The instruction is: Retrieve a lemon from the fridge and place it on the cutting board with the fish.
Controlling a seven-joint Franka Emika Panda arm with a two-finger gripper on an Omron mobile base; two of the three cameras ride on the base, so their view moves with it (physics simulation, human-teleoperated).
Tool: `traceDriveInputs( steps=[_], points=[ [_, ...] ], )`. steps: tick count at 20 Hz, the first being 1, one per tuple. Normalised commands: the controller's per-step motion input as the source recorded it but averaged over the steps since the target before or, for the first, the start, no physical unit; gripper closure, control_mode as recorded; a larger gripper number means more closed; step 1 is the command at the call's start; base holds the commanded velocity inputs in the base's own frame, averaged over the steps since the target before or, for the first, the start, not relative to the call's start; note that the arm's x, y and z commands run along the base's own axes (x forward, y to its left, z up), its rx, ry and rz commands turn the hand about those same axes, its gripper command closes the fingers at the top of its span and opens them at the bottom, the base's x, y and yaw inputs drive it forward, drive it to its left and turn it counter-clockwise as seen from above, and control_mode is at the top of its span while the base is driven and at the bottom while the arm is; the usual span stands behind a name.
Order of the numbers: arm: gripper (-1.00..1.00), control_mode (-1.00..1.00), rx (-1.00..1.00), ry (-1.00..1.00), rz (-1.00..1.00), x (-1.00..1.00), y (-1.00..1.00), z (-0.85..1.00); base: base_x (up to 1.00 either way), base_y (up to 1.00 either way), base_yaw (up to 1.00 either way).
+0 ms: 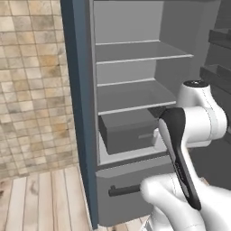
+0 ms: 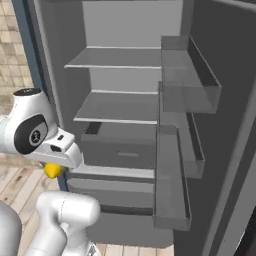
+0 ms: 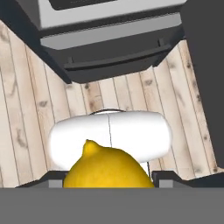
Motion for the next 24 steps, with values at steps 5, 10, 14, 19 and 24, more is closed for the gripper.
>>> traceDriveInputs(
  steps=[5, 10, 14, 19, 24],
  points=[
    [1.00, 1.00, 0.00, 0.00, 0.00, 0.00, 0.00, 0.00, -0.86, 0.25, -0.28],
    [1.00, 1.00, 0.00, 0.00, 0.00, 0.00, 0.00, 0.00, -0.80, 0.00, -0.49],
    [1.00, 1.00, 0.00, 0.00, 0.00, 0.00, 0.00, 0.00, -0.92, 0.00, -0.63],
    [1.00, 1.00, 0.00, 0.00, 0.00, 0.00, 0.00, 0.00, -0.55, 0.28, -0.61],
    [1.00, 1.00, 0.00, 0.00, 0.00, 0.00, 0.00, 0.00, 0.14, 1.00, -0.26]
  ],
)
